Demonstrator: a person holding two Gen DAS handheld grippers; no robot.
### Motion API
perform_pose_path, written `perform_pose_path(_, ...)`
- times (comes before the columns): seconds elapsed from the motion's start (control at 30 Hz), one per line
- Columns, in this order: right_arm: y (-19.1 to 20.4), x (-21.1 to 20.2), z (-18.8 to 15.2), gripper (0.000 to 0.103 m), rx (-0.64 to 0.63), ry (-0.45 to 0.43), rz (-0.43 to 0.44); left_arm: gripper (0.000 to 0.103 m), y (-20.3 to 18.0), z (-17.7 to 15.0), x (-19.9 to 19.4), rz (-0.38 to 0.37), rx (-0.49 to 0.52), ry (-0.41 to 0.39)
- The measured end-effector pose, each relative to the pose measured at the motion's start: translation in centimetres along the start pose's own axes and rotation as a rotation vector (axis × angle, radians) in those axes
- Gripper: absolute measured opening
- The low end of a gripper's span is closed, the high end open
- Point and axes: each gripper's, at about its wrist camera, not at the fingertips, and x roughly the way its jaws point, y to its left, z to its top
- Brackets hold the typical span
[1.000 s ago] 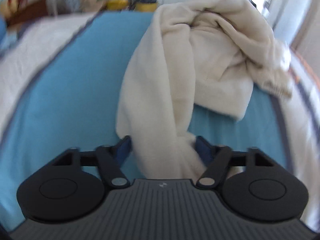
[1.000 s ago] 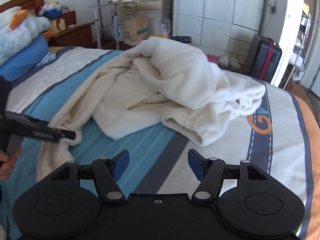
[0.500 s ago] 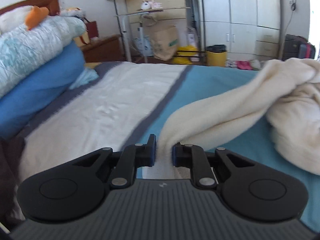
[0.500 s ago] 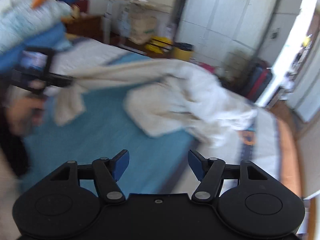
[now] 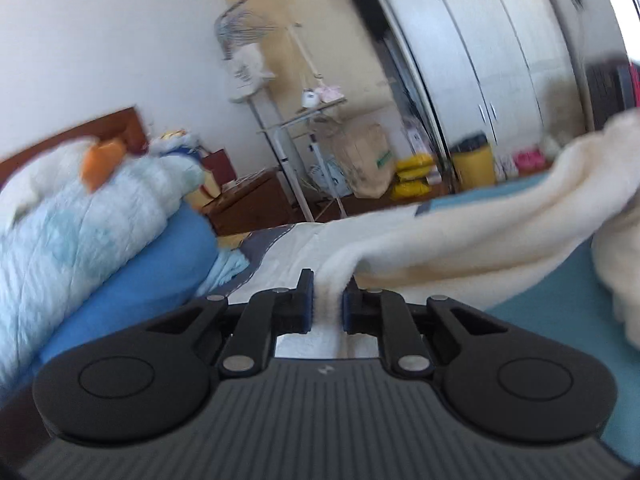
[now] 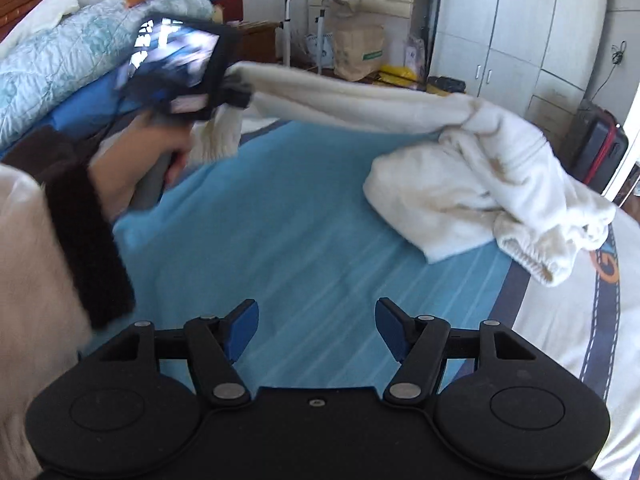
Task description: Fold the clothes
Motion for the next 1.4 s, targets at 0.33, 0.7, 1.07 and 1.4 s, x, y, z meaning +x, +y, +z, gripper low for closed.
perform_pose_path(0.33, -9.4, 7.5, 1.1, 0.07, 0.053, -0.137, -0.106, 0.061, 9.0, -1.8, 5.5, -0.051, -0.623, 0.166)
perform_pose_path(0.7, -13.2, 19.6, 4.1, 0.019, -0.136, -0.117, -0.198, 0.061, 4.0, -6.0, 4.9, -0.281, -0.493, 0.197)
perform_pose_path(1.07, -22.9, 2.2, 4.0, 0.014, 0.314, -0.448, -0.497, 0.062, -0.6, -3.2, -3.7, -0.554, -0.325, -0.048)
perform_pose_path(1.4, -26.1, -4.2, 2.0, 0.014, 0.396, -0.528, -0.483, 0.066, -11.3, -1.5, -9.8, -0.886, -0.199, -0.03)
